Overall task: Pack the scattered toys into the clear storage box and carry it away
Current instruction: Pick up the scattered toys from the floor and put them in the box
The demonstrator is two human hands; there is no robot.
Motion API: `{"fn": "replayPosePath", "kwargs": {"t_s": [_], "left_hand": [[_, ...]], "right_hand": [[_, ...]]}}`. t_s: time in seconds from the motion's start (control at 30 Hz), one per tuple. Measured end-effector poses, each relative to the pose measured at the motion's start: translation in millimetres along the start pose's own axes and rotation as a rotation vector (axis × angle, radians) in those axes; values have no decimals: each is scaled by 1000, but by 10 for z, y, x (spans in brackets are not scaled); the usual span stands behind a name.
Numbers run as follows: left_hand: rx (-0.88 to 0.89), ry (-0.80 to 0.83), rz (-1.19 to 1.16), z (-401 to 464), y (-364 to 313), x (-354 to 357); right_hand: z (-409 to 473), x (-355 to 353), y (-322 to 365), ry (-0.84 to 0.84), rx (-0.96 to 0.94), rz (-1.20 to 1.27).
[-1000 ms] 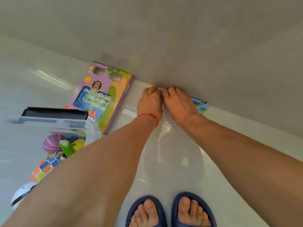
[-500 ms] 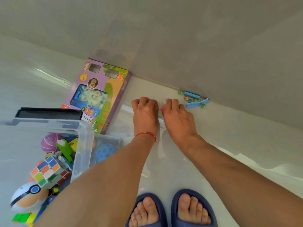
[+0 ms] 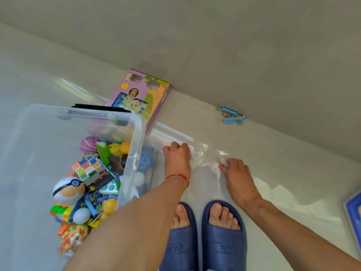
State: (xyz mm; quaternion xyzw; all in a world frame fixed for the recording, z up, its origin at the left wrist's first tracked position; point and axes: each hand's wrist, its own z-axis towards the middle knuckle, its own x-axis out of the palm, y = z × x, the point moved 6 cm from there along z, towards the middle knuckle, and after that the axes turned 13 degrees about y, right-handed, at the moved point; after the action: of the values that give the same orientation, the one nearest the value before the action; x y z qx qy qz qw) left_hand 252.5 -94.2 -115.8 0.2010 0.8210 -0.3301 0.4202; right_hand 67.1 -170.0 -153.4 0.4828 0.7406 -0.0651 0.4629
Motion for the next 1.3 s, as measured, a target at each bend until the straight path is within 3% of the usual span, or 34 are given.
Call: {"fn": "replayPosePath", "kwargs": {"t_s": [0.1, 0.2, 0.33, 0.47, 0.6, 0.7, 0.83, 1.03, 1.17, 1.3], "left_hand": [[-53, -19, -226, -336, -108, -207], [33, -8, -398, -788, -305, -535], [107, -99, -608, -1507, -310, -1206], [51, -260, -797, -2131, 162, -1916], [-174, -362, -943, -2670, 935, -2214], [-393, -287, -985, -2971, 1465, -2100], [-581, -114, -922, -3206, 1926, -1847], [-513, -108, -894, -3242, 1752, -1823], [-257, -102, -872, -3043, 1122, -1916], [-56, -48, -862, -2672, 296, -1964]], "right_hand": [[-299, -191, -72, 47, 88, 317], [-450, -491, 177, 202, 172, 614], [-669, -1072, 1029, 453, 66, 799], [-1052, -1767, 2099, 621, -227, 686], [-1424, -1936, 2969, 687, -391, 432], [-1657, -1687, 3404, 709, -434, 245], [-1868, -1228, 3544, 836, -419, 238], [-1800, -1500, 3216, 654, -365, 198], [-1697, -1755, 2784, 501, -278, 193], [-1577, -1949, 2420, 372, -259, -19]]}}
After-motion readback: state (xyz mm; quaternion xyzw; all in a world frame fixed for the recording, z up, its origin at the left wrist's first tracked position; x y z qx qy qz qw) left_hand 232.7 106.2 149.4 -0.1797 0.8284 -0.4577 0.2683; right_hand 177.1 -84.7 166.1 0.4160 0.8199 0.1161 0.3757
